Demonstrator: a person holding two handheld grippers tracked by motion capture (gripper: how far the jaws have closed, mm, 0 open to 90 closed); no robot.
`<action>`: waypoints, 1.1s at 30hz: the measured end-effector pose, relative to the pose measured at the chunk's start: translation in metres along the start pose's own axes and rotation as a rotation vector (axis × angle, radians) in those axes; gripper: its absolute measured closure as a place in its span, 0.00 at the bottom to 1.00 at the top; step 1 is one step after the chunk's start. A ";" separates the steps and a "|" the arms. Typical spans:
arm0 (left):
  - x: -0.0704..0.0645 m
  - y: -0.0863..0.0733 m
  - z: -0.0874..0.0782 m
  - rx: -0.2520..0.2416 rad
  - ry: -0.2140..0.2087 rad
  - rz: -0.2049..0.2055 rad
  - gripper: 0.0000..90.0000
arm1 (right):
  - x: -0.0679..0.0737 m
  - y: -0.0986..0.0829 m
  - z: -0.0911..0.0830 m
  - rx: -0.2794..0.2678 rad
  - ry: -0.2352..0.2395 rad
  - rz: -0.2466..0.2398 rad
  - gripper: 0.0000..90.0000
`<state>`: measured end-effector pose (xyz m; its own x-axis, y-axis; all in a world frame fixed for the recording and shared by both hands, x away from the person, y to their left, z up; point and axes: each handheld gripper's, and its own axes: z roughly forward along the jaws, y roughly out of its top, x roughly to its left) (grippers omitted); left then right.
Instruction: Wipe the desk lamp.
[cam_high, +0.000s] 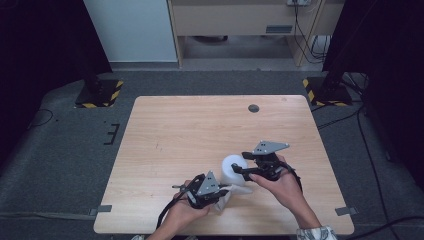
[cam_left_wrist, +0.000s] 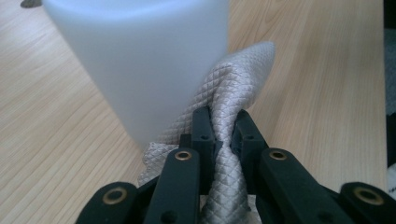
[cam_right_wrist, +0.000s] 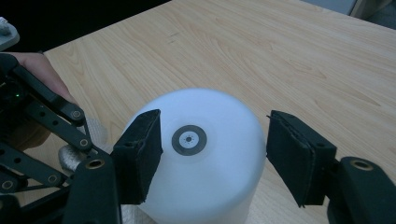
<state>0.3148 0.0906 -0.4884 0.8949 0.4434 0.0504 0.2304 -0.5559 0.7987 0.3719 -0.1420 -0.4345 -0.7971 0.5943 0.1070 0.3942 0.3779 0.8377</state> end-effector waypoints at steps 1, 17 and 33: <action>0.002 -0.001 -0.001 0.006 0.007 -0.002 0.90 | 0.000 0.000 0.000 0.000 0.000 0.000 0.40; 0.026 0.009 -0.038 -0.209 0.126 -0.079 0.91 | 0.000 0.000 0.000 -0.002 0.001 0.000 0.40; 0.028 0.004 -0.025 -0.141 0.115 -0.093 0.91 | 0.000 -0.001 0.000 -0.004 0.002 0.000 0.40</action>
<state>0.3315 0.1189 -0.4690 0.8207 0.5703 0.0346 0.2466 -0.4082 0.8790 0.3720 -0.1424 -0.4350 -0.7983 0.5925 0.1082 0.3921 0.3748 0.8401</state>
